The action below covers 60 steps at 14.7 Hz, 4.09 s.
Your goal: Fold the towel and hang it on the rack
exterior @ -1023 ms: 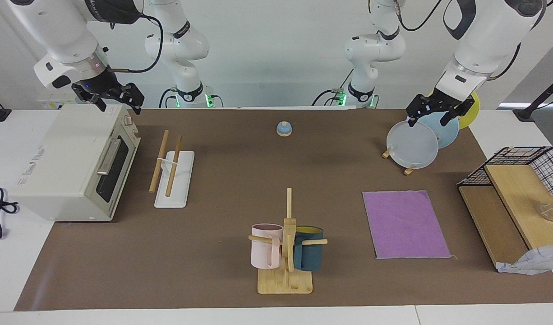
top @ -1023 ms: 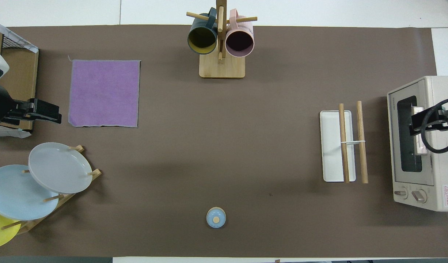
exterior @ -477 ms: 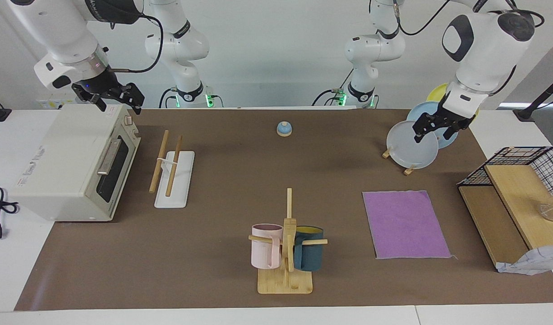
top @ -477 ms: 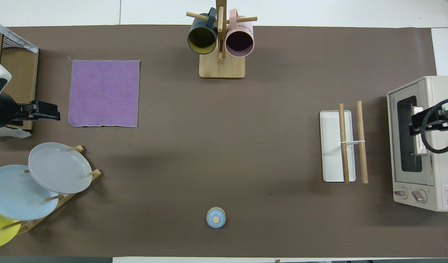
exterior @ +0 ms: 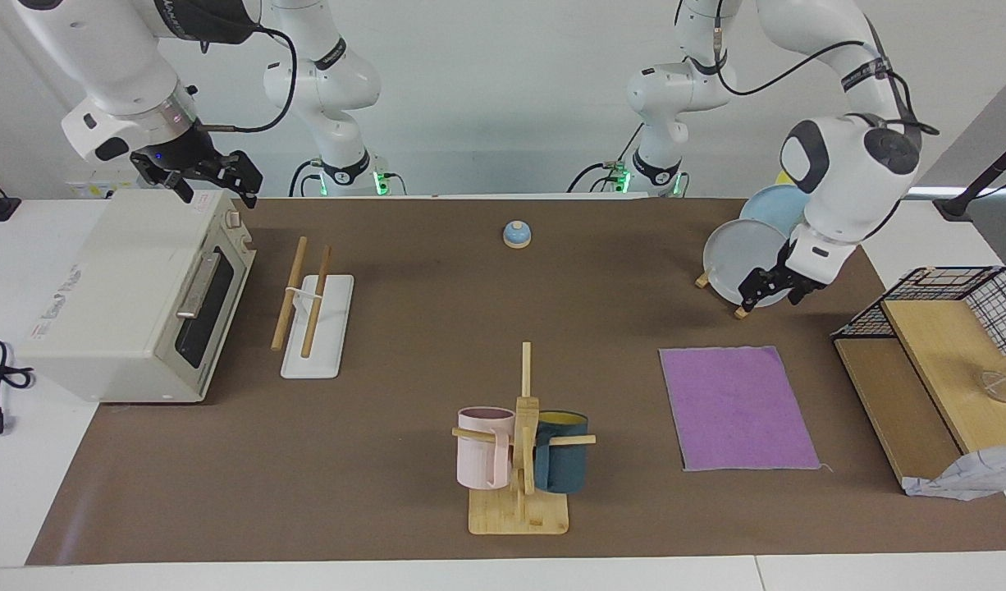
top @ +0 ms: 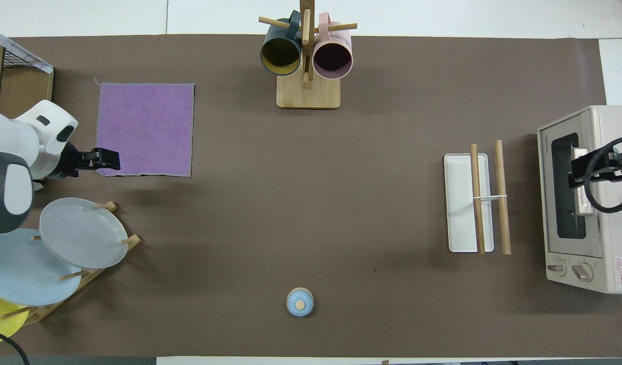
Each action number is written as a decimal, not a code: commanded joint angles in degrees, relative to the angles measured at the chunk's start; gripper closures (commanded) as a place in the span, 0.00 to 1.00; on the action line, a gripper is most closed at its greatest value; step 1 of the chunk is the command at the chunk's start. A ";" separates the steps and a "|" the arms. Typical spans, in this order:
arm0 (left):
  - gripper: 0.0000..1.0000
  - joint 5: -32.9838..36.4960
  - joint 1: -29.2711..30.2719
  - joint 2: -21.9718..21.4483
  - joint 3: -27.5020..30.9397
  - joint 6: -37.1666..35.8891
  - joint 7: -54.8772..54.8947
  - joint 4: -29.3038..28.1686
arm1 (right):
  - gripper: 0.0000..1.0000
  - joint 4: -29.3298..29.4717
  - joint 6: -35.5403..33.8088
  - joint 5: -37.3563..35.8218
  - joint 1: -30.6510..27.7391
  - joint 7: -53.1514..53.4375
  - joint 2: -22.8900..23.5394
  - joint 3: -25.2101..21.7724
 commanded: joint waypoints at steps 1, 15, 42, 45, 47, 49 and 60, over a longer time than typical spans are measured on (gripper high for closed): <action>0.01 0.71 1.57 3.36 -0.21 3.41 -0.55 0.22 | 0.00 -0.74 0.75 -0.04 -0.82 -1.04 -0.50 0.46; 0.42 -3.16 7.02 8.20 -0.29 6.14 -0.38 0.31 | 0.00 -0.74 0.75 -0.04 -0.82 -1.04 -0.50 0.46; 1.00 14.14 -11.51 0.65 -0.38 -0.36 7.27 2.42 | 0.00 -0.74 0.75 -0.04 -0.82 -1.04 -0.50 0.46; 1.00 14.68 -16.08 0.03 -0.29 0.51 6.74 -1.26 | 0.00 -0.74 0.75 -0.04 -0.82 -1.04 -0.50 0.46; 1.00 17.48 -16.71 0.03 -0.38 2.96 4.82 -3.90 | 0.00 -0.74 0.75 -0.04 -0.82 -1.04 -0.50 0.46; 0.75 17.49 -16.62 -0.06 -0.56 4.29 3.76 -5.14 | 0.00 -0.74 0.75 -0.04 -0.82 -1.04 -0.59 0.46; 0.00 3.30 -8.20 1.96 -0.56 7.70 8.56 -1.01 | 0.00 -0.74 0.75 -0.04 -0.82 -1.04 -0.59 0.46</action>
